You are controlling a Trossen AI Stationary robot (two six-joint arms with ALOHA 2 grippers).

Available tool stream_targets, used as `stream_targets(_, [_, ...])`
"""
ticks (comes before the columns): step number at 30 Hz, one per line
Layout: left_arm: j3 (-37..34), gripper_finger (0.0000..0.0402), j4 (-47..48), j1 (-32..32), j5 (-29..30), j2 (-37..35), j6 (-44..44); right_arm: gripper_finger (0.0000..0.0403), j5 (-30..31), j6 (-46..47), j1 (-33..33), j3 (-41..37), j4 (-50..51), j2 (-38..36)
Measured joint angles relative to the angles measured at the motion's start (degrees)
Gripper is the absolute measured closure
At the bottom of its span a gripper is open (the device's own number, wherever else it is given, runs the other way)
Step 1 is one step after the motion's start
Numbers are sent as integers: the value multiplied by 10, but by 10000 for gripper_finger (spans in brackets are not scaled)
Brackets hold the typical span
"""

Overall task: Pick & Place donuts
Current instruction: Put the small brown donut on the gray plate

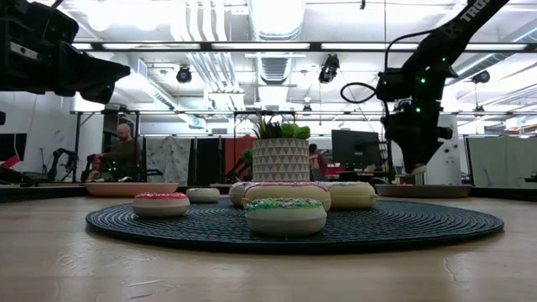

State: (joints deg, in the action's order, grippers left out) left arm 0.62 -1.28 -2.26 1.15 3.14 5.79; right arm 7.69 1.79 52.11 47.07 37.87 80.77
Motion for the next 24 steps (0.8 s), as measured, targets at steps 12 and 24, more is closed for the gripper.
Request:
stream_targets(12, [0,402,0,0,0,0,0,193,0,-8,29,-24,-38,0])
stream_targets(24, [0,402,0,0,0,0,0,193,-1,4,33,-29,-44,10])
